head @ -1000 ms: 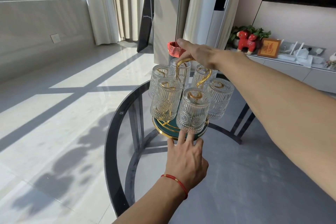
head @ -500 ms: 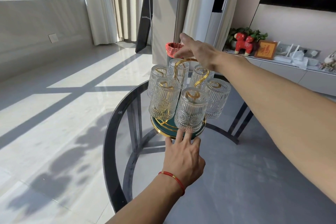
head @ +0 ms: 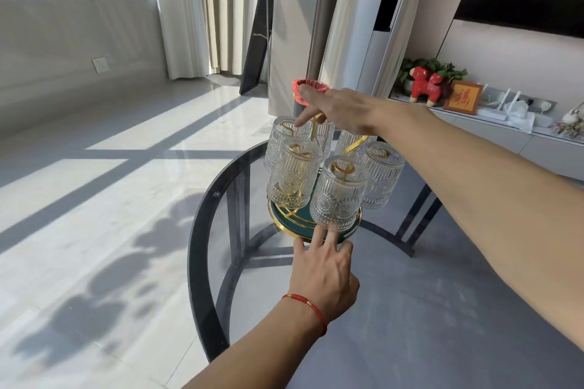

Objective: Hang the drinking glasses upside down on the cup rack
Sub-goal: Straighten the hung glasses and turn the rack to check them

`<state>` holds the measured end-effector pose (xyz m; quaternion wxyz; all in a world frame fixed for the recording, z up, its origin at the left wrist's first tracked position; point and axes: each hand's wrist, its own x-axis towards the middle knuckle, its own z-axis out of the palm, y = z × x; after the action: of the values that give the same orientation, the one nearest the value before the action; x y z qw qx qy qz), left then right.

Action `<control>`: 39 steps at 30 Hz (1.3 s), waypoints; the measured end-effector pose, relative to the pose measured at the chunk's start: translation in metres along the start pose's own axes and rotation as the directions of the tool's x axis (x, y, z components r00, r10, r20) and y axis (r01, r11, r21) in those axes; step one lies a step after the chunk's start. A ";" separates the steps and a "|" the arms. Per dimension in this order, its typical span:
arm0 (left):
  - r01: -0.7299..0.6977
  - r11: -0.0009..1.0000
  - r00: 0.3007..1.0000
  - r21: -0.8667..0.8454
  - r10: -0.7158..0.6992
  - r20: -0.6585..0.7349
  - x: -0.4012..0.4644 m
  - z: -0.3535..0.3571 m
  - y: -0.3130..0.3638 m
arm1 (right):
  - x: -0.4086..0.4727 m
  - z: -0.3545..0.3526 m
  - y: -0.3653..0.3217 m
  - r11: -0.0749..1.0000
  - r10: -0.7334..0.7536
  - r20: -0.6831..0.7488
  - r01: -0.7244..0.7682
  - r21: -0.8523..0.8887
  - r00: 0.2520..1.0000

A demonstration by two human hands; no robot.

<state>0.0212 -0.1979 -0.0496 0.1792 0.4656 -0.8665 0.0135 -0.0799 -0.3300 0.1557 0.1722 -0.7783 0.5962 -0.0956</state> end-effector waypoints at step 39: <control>0.002 1.000 1.000 -0.021 -0.002 -0.009 0.000 -0.001 0.003 | 0.034 0.002 -0.011 1.000 0.014 0.122 -0.015 0.011 0.992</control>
<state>0.0188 -0.1965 -0.0484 0.1879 0.4645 -0.8654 0.0065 -0.0602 -0.3600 0.1566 0.2137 -0.7774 0.5895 -0.0500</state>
